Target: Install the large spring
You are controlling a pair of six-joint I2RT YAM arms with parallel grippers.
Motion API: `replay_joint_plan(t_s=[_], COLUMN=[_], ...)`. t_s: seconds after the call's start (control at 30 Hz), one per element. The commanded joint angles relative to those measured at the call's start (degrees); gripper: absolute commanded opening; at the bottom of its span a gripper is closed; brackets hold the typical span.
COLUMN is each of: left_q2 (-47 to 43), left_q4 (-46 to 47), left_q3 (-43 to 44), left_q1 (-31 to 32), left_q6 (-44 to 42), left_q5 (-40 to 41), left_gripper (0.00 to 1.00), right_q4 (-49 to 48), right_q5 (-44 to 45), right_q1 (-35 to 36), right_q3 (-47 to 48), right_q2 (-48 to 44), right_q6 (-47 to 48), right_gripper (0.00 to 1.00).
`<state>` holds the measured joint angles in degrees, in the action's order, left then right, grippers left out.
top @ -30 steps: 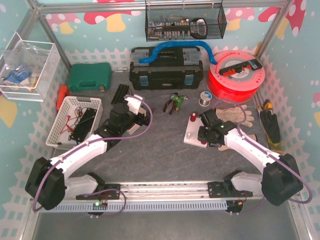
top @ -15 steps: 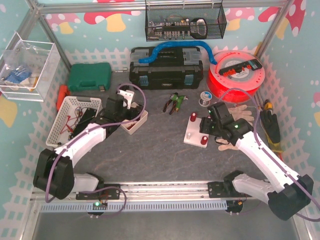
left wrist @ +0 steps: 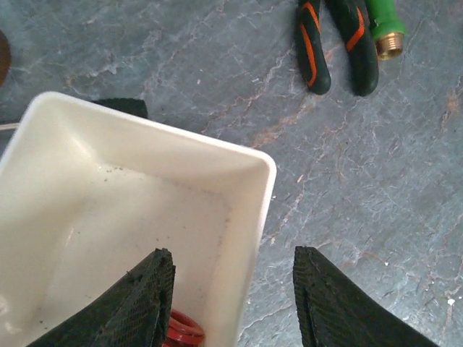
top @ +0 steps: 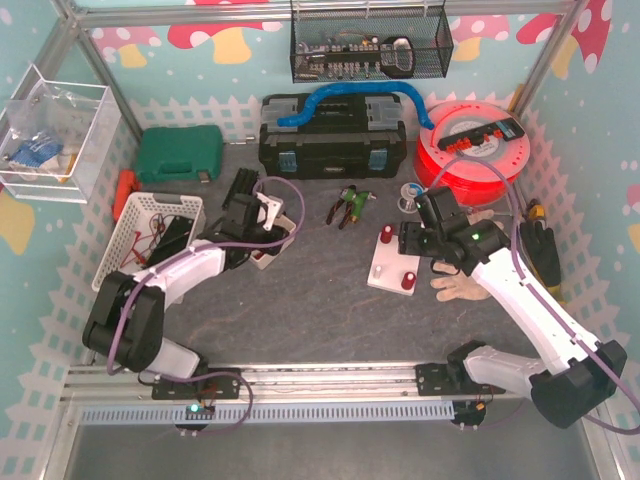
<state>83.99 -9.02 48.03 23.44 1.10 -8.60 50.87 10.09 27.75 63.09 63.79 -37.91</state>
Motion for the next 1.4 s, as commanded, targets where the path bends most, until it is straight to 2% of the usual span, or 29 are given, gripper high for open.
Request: replay_joint_plan(t_s=[0.0, 0.13, 0.23, 0.33, 0.57, 0.67, 0.77, 1.0, 1.27, 1.37], left_q2=[1.0, 3.2, 4.9, 6.5, 9.1, 9.4, 9.6, 11.3, 12.9, 12.9], left_q4=[-1.1, -1.1, -1.0, -1.0, -1.0, -1.0, -1.0, -1.6, -1.8, -1.9], left_q3=[1.9, 2.5, 3.2, 4.7, 7.2, 7.3, 7.4, 8.8, 10.2, 10.6], left_q1=[1.8, 3.0, 4.9, 6.1, 6.4, 6.3, 6.3, 6.4, 6.4, 6.1], left_q6=[0.3, 0.4, 0.5, 0.3, 2.0, 3.5, 5.0, 8.7, 9.3, 8.4], left_q5=[0.8, 0.3, 5.3, 9.5, 11.5, 11.7, 11.8, 11.6, 11.7, 12.8], left_gripper=[0.5, 0.51, 0.48, 0.41, 0.31, 0.21, 0.15, 0.06, 0.07, 0.16], right_q4=[2.0, 2.0, 2.0, 2.0, 2.7, 3.1, 3.2, 3.2, 3.3, 3.2], right_q5=[1.4, 1.4, 1.5, 1.2, 1.7, 2.0, 2.3, 2.4, 2.6, 2.5], right_q1=[-0.3, -0.3, -0.3, -0.2, -0.2, -0.2, -0.2, -0.2, -0.3, -0.2], right_q3=[1.1, 0.5, 0.2, 0.0, -0.4, -0.4, -0.2, 0.8, 1.3, 1.5], right_q2=[0.0, -0.9, -1.6, -2.3, -4.0, -4.6, -4.5, -3.4, -3.2, -3.1], right_q6=[1.6, 1.4, 1.0, 0.5, -0.7, -0.9, -0.9, -0.7, -0.7, -0.9], right_gripper=[0.74, 0.74, 0.74, 0.74, 0.73, 0.74, 0.74, 0.73, 0.74, 0.74])
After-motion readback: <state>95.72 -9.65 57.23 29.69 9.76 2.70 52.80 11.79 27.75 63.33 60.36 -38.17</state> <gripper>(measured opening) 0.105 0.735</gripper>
